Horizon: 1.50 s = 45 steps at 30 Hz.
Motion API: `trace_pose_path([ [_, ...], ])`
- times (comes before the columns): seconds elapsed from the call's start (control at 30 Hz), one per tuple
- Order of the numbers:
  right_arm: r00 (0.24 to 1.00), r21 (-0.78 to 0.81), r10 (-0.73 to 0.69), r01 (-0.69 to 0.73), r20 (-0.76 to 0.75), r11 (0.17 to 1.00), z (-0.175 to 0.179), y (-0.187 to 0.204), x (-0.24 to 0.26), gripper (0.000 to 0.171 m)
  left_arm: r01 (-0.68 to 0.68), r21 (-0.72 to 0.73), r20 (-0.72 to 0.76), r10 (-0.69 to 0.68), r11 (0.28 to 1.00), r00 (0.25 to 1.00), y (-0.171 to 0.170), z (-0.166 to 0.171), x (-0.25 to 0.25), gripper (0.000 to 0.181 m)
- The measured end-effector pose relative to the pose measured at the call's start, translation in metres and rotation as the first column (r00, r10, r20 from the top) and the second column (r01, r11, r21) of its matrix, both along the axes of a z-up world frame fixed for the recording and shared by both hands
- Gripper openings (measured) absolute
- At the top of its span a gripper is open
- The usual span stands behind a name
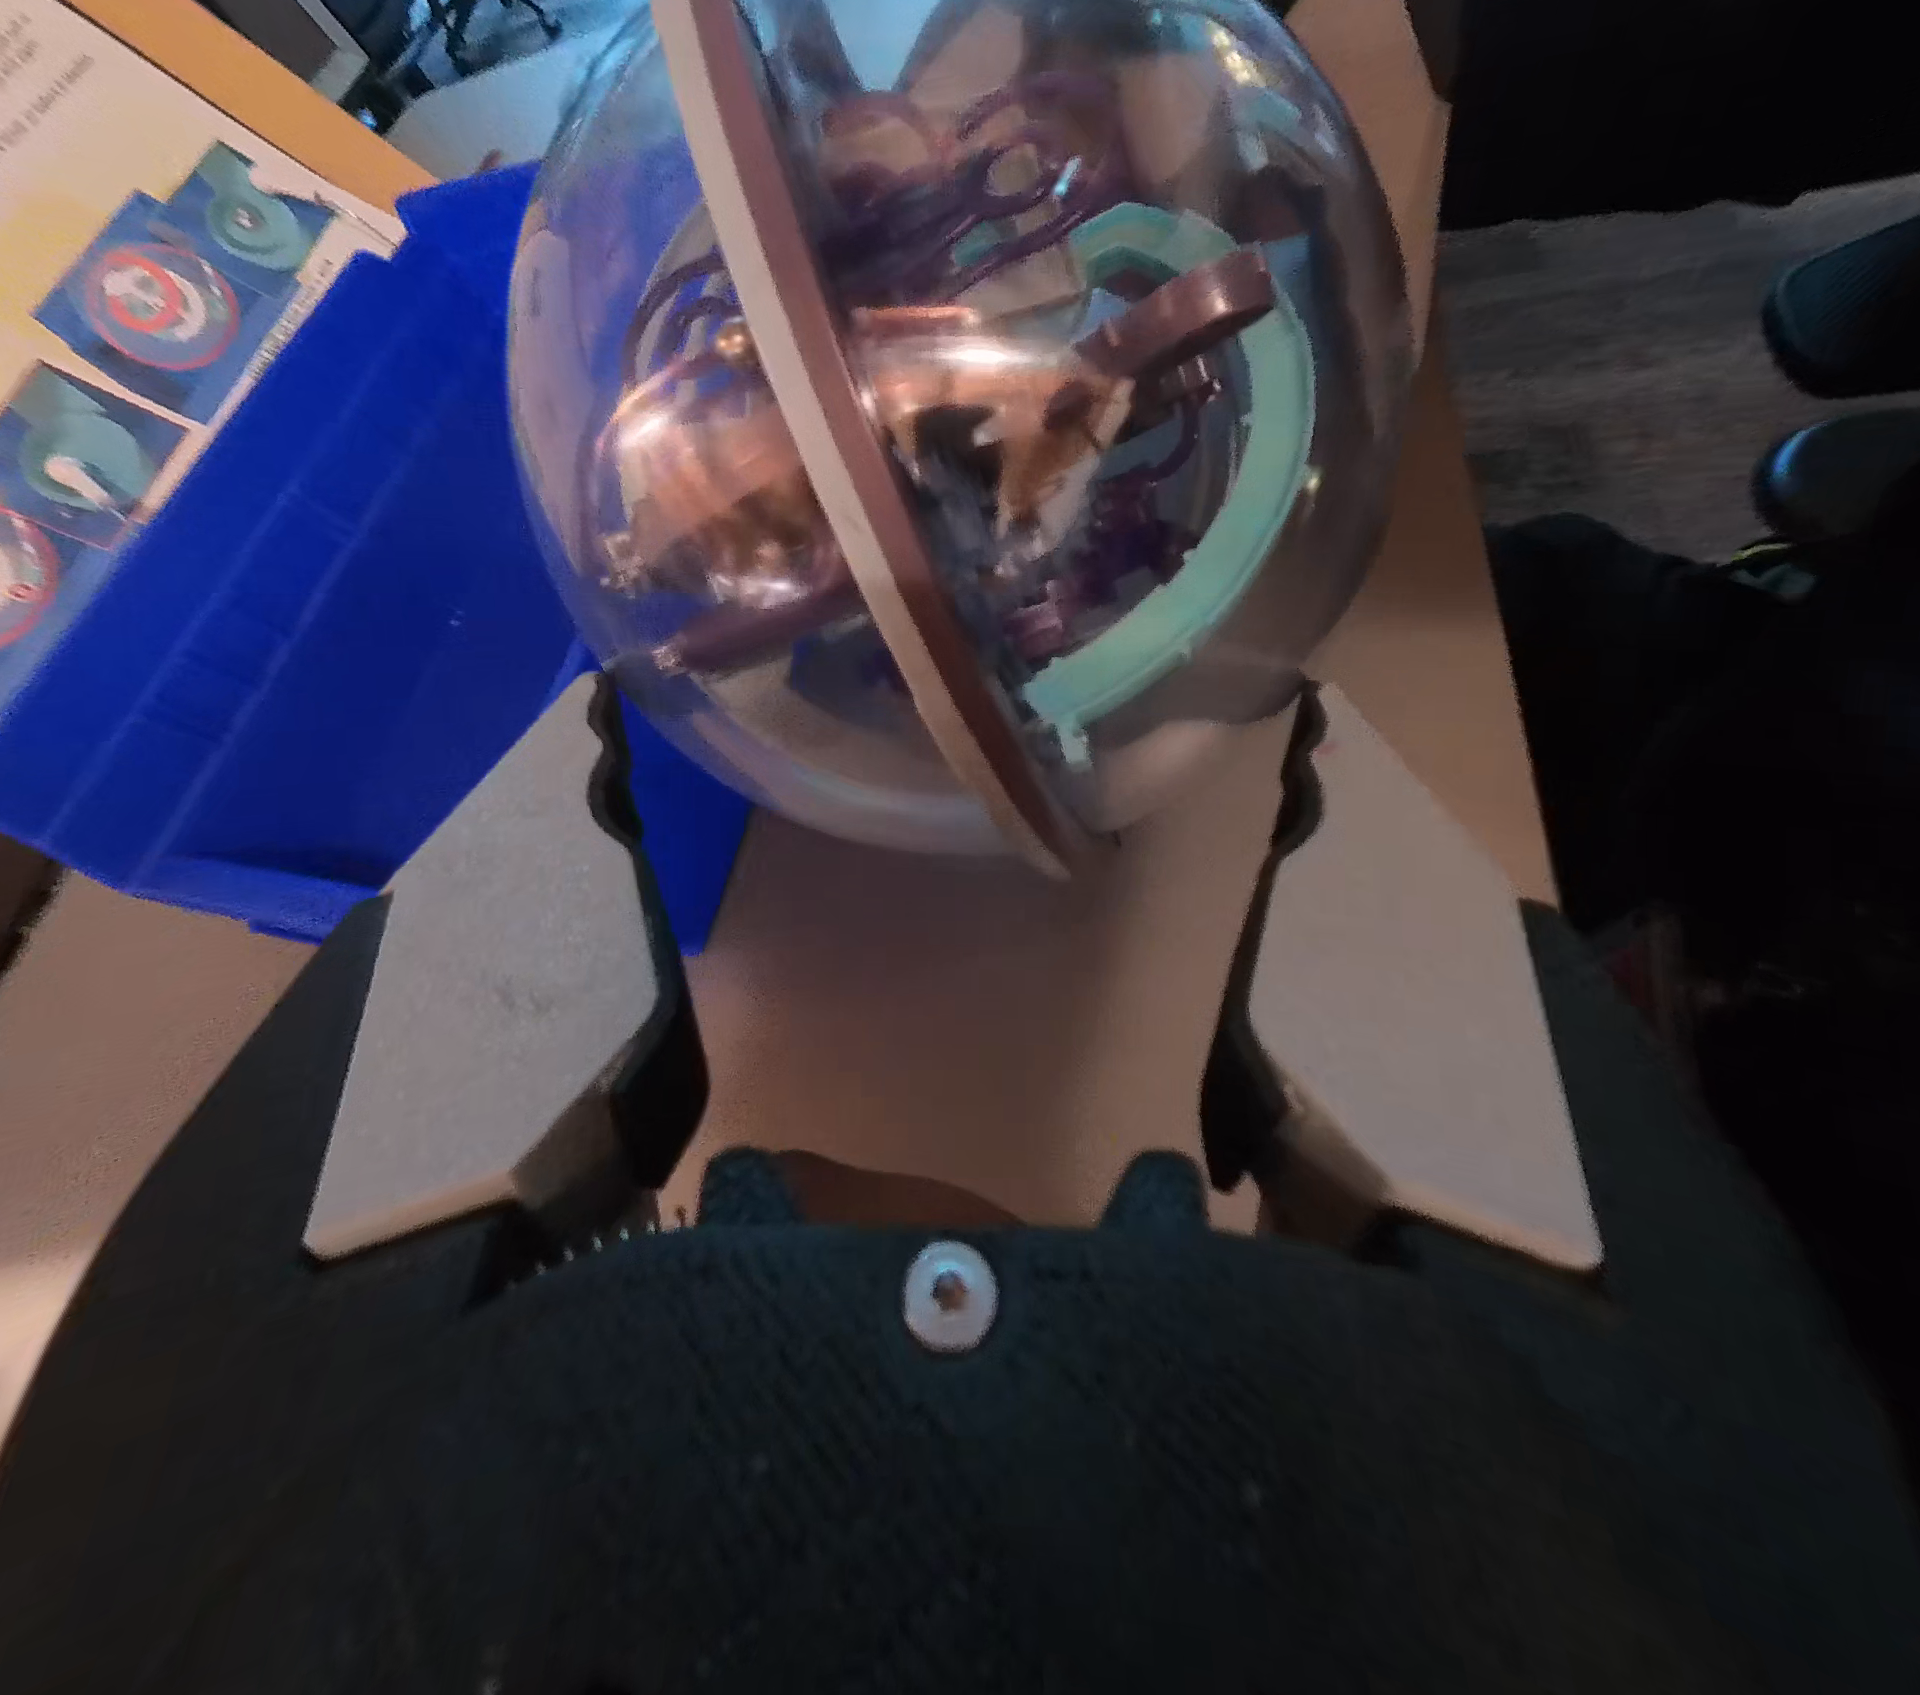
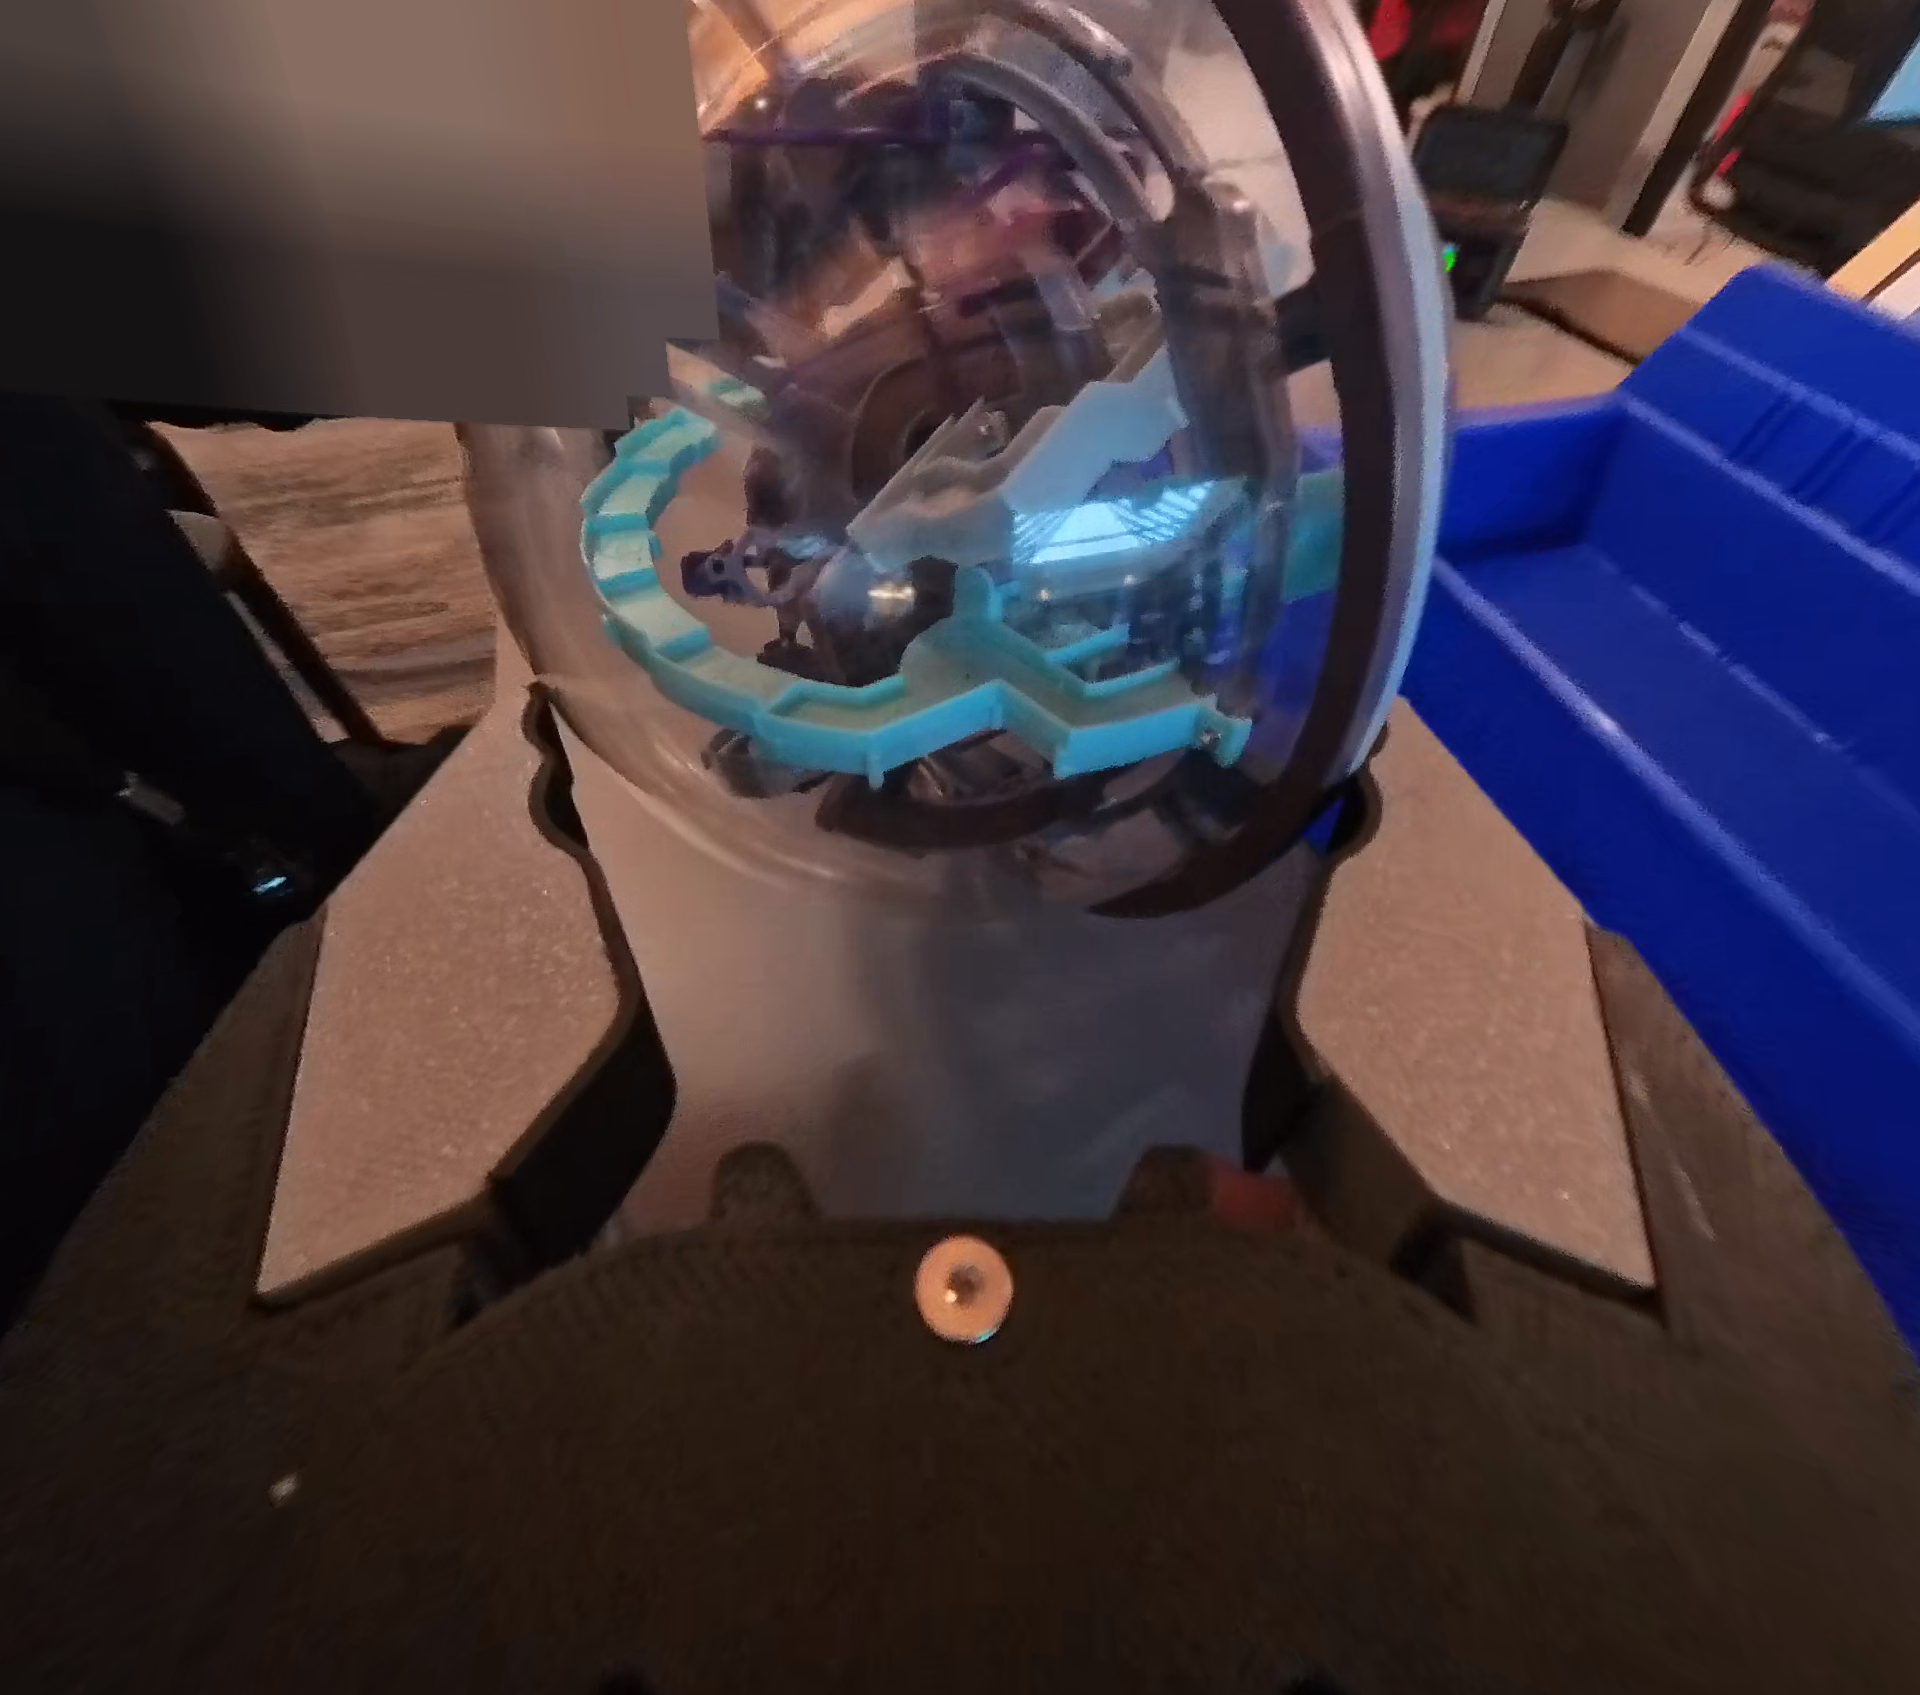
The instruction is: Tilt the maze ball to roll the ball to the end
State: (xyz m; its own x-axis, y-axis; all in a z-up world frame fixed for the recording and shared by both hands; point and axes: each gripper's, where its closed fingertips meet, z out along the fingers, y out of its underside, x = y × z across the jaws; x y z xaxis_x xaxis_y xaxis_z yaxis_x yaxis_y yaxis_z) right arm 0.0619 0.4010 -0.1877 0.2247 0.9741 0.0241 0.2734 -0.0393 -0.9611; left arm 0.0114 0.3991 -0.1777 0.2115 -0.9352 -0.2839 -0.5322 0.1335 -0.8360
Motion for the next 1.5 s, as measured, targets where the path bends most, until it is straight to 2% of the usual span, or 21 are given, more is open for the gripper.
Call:
trace_pose_path([
  [0.13,1.000,-0.125,0.020,-0.017,0.017,0.992,-0.013,-0.003,0.002,0.142,-0.009,-0.088,0.010,0.010,0.996,1.000,-0.002,-0.007,0.002,0.122],
  [0.27,0.999,-0.165,0.035,-0.030,0.026,0.986,-0.023,-0.005,0.001,0.143,-0.007,-0.083,0.001,0.007,0.996,1.000,-0.003,-0.009,0.002,0.122],
  [0.5,0.999,-0.167,0.037,-0.034,0.015,0.985,-0.021,-0.002,-0.003,0.143,-0.011,-0.087,-0.004,0.011,0.996,1.000,-0.001,-0.007,-0.002,0.122],
  [0.87,0.999,-0.140,0.037,-0.038,-0.011,0.989,-0.012,0.003,-0.007,0.143,0.009,-0.012,-0.053,-0.010,1.000,0.999,0.004,0.013,-0.004,0.123],
  [1.2,1.000,-0.165,0.028,-0.028,-0.002,0.986,-0.021,0.004,-0.009,0.143,0.012,-0.029,-0.092,-0.015,1.000,0.996,0.006,0.009,-0.004,0.124],
  [1.5,0.998,-0.202,0.035,-0.044,-0.048,0.978,-0.018,0.003,-0.016,0.143,0.040,-0.034,-0.113,-0.044,0.999,0.993,0.007,0.024,-0.004,0.124],
])
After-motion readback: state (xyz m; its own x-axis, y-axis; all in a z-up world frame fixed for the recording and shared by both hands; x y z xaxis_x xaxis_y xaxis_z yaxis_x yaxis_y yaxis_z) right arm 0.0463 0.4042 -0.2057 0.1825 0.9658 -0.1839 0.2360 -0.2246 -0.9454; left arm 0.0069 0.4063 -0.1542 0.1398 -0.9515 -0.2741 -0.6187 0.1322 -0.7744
